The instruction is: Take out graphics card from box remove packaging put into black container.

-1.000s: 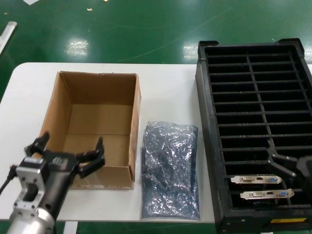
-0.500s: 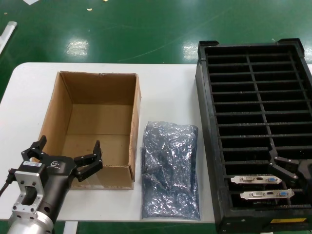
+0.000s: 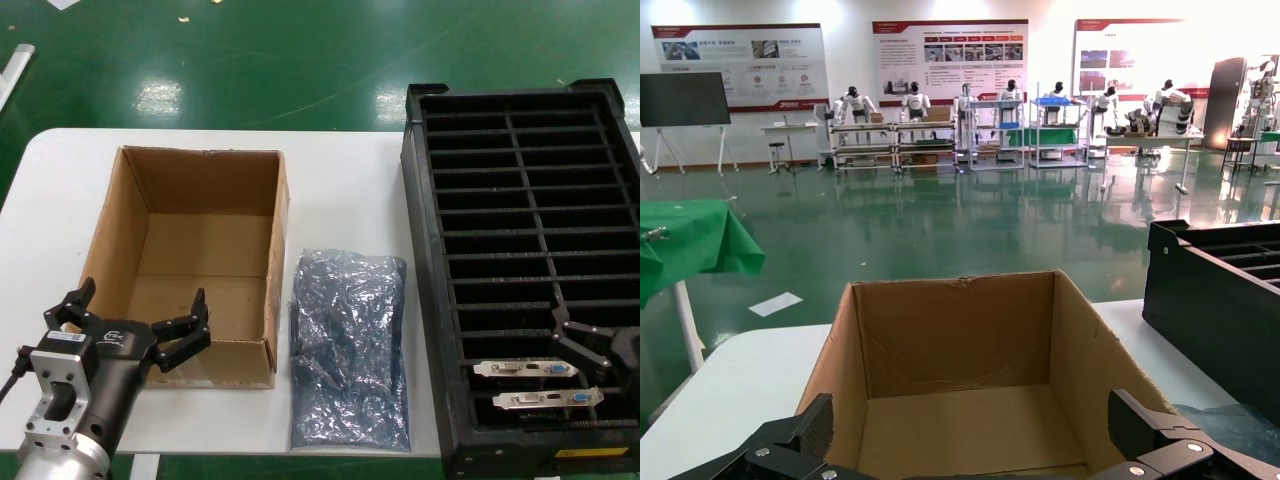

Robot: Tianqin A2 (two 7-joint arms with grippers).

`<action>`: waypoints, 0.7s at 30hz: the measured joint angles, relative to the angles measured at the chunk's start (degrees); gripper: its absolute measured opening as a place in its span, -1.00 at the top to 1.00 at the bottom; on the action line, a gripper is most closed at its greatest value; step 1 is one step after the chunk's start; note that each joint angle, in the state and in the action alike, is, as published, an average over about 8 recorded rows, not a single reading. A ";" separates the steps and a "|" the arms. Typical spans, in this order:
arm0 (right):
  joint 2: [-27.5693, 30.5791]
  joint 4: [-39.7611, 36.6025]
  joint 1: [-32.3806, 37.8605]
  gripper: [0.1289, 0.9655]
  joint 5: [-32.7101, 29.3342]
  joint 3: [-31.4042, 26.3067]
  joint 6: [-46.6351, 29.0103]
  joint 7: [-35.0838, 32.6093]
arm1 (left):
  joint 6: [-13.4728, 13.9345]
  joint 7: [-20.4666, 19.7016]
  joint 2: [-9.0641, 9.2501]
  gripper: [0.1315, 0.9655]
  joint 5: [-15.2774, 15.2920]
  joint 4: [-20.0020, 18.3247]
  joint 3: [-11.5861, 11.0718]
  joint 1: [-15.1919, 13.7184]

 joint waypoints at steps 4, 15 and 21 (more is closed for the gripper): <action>0.00 0.00 0.00 -1.00 0.00 0.00 0.00 0.00 | 0.00 0.00 0.00 -1.00 0.00 0.00 0.00 0.00; 0.00 0.00 0.00 -1.00 0.00 0.00 0.00 0.00 | 0.00 0.00 0.00 -1.00 0.00 0.00 0.00 0.00; 0.00 0.00 0.00 -1.00 0.00 0.00 0.00 0.00 | 0.00 0.00 0.00 -1.00 0.00 0.00 0.00 0.00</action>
